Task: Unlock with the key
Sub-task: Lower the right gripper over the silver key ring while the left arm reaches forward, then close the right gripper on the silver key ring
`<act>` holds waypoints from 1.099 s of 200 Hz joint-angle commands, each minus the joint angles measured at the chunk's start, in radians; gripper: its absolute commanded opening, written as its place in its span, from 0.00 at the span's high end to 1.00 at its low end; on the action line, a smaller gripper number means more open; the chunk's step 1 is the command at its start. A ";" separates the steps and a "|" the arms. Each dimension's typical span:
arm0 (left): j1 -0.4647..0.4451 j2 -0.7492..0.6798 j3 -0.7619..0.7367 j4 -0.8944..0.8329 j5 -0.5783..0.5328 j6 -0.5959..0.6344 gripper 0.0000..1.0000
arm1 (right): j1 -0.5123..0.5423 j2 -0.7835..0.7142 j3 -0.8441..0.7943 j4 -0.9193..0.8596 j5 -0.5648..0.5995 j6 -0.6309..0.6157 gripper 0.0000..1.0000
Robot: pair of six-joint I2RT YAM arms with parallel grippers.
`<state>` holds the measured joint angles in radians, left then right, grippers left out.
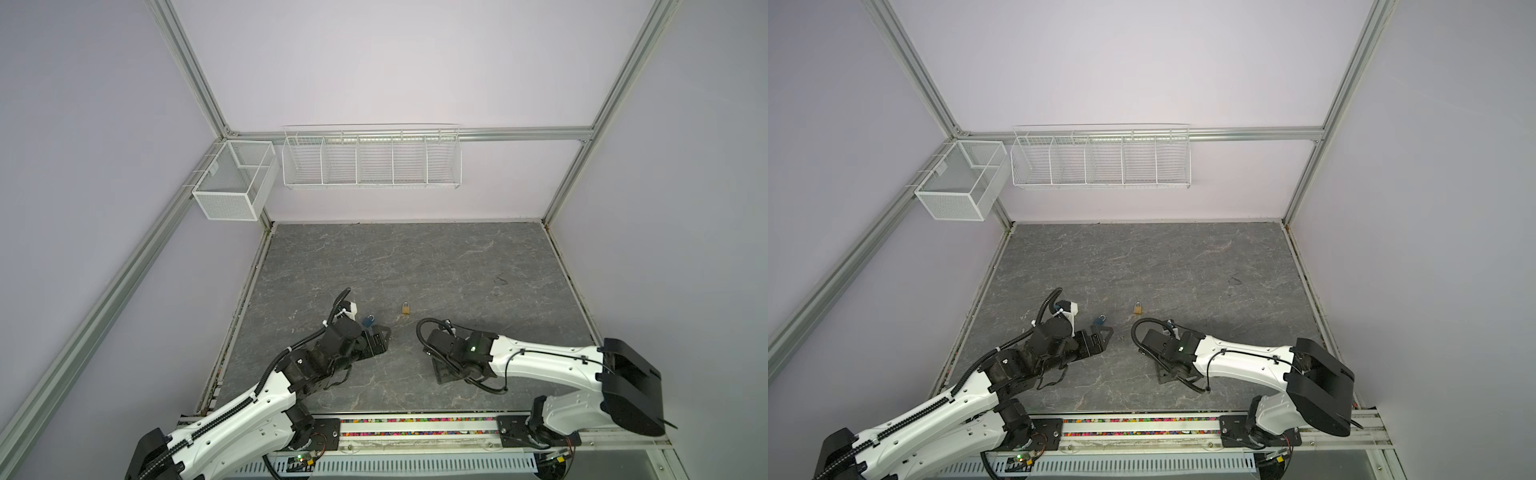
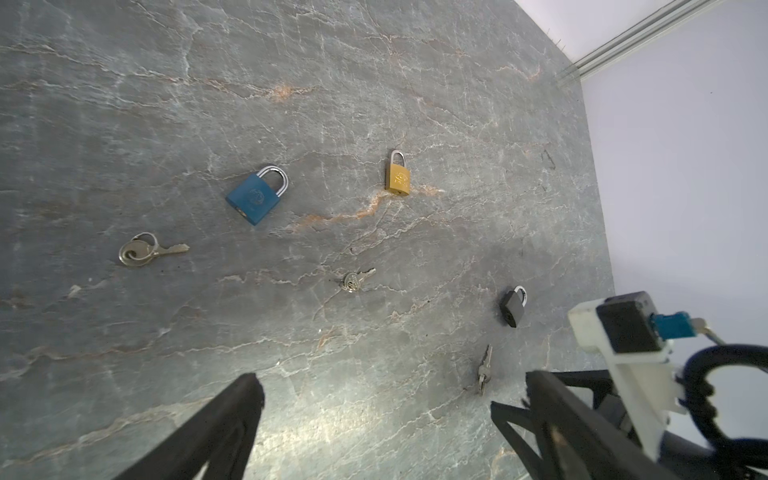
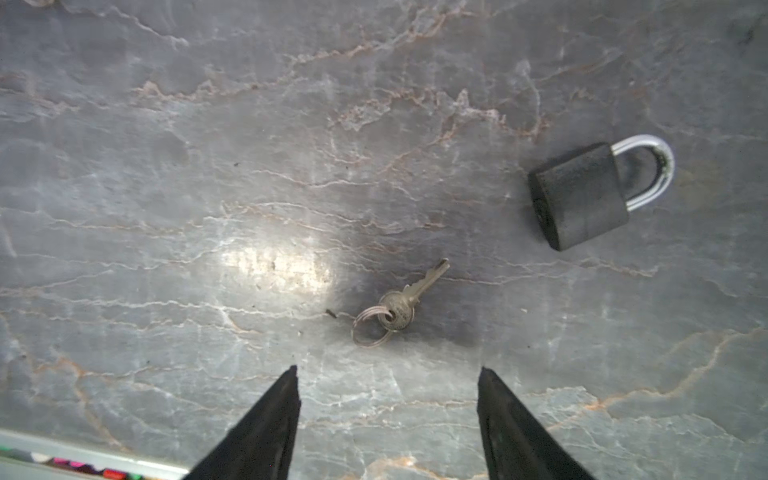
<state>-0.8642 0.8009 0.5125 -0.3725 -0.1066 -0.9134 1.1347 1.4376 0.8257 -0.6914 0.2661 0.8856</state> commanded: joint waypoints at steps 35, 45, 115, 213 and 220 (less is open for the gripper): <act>-0.003 -0.041 -0.008 -0.035 -0.041 -0.023 0.01 | 0.036 0.088 0.022 0.055 0.035 0.113 0.43; -0.003 -0.041 -0.006 -0.041 -0.042 -0.023 0.01 | 0.040 0.101 0.027 0.059 0.036 0.118 0.46; -0.002 -0.023 0.004 -0.022 -0.022 -0.022 0.01 | 0.043 0.143 0.030 0.052 0.077 0.142 0.62; -0.003 0.008 0.009 -0.006 -0.010 -0.026 0.01 | 0.042 0.132 0.003 0.056 0.096 0.150 0.75; -0.004 0.008 0.009 -0.006 -0.010 -0.026 0.01 | 0.042 0.128 0.001 0.056 0.096 0.148 0.76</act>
<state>-0.8642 0.8101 0.5114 -0.3828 -0.1143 -0.9234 1.1698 1.5848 0.8394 -0.6273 0.3408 1.0012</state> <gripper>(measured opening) 0.993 0.256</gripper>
